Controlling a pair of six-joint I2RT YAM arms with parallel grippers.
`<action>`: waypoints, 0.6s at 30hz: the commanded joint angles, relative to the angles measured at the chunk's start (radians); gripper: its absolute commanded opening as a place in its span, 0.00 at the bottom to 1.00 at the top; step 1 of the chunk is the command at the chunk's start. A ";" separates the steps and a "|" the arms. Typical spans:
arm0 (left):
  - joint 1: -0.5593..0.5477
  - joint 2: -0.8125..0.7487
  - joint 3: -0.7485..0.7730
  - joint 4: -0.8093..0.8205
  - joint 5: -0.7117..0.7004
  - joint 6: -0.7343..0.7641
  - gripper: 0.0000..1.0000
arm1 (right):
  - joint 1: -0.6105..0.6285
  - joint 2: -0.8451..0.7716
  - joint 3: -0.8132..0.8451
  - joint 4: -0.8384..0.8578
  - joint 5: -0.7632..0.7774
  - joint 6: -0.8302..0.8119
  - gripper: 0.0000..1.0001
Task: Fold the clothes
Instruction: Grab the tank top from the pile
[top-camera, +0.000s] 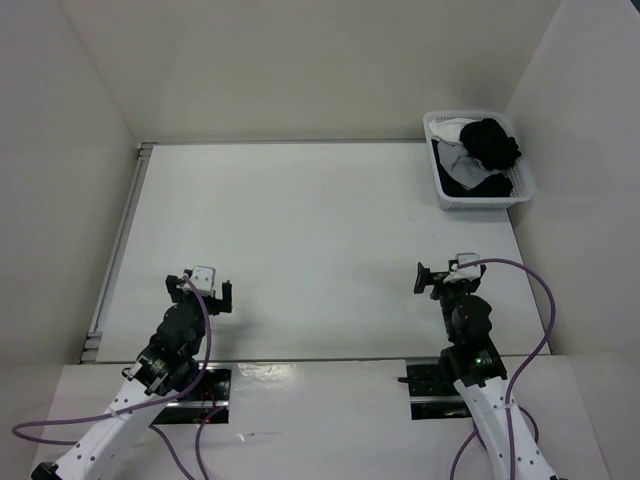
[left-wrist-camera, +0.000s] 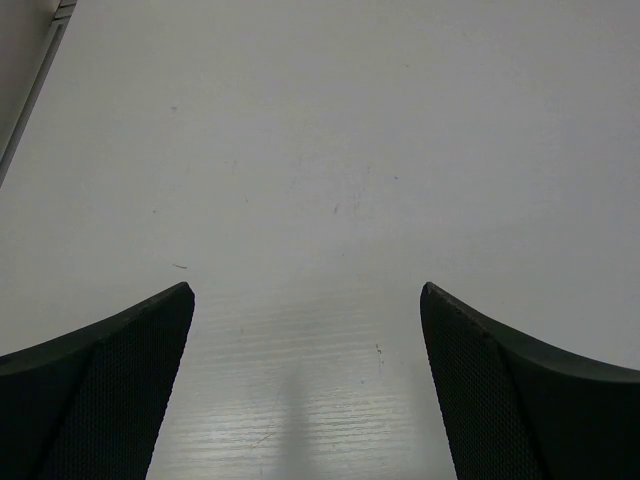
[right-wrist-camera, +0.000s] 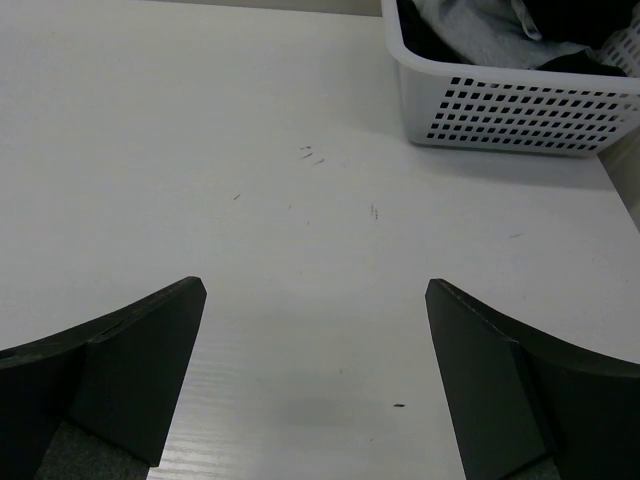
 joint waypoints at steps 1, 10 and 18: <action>-0.005 -0.133 -0.032 0.028 -0.018 -0.013 1.00 | 0.008 -0.086 -0.040 0.014 0.015 0.015 1.00; -0.005 -0.133 -0.032 0.028 -0.018 -0.013 1.00 | 0.008 -0.086 -0.040 0.014 0.015 0.015 1.00; -0.005 -0.133 -0.032 0.028 -0.018 -0.013 1.00 | 0.008 -0.086 0.087 0.054 -0.045 -0.078 1.00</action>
